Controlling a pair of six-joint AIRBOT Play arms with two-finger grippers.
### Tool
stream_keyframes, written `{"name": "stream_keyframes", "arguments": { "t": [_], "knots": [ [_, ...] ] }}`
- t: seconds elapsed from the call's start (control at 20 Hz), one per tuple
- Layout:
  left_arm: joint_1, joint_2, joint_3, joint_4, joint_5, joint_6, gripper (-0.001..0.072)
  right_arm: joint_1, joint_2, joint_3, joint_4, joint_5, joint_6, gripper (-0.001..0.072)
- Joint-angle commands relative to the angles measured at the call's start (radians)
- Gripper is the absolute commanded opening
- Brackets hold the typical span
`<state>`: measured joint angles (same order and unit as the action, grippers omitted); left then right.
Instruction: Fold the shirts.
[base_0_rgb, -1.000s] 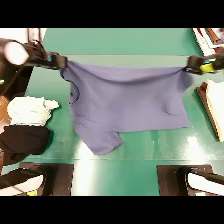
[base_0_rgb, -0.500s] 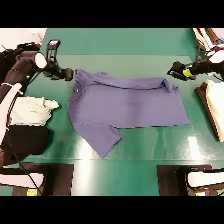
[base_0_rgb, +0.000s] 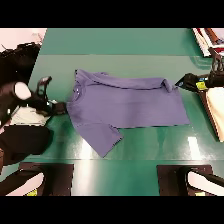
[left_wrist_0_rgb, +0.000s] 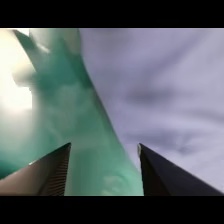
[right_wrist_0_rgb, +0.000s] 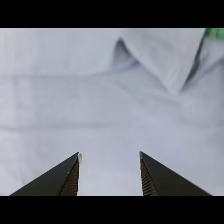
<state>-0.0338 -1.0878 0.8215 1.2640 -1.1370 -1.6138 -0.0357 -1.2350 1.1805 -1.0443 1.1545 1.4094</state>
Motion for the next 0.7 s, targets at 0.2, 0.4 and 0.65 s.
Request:
{"name": "stream_keyframes", "arguments": {
  "t": [0.2, 0.4, 0.65],
  "knots": [
    [0.002, 0.113, -0.356, -0.381, 0.193, 0.09, 0.0493, -0.004, 0.159, -0.109, 0.005, -0.023, -0.009, 0.0439],
    [0.002, 0.113, -0.388, -0.44, 0.299, 0.108, 0.0492, -0.004, 0.195, -0.109, 0.005, -0.026, -0.008, 0.0439],
    [0.002, 0.113, -0.388, -0.515, 0.371, 0.167, 0.0218, -0.009, 0.201, -0.11, -0.006, 0.058, -0.008, 0.0439]
  ]
}}
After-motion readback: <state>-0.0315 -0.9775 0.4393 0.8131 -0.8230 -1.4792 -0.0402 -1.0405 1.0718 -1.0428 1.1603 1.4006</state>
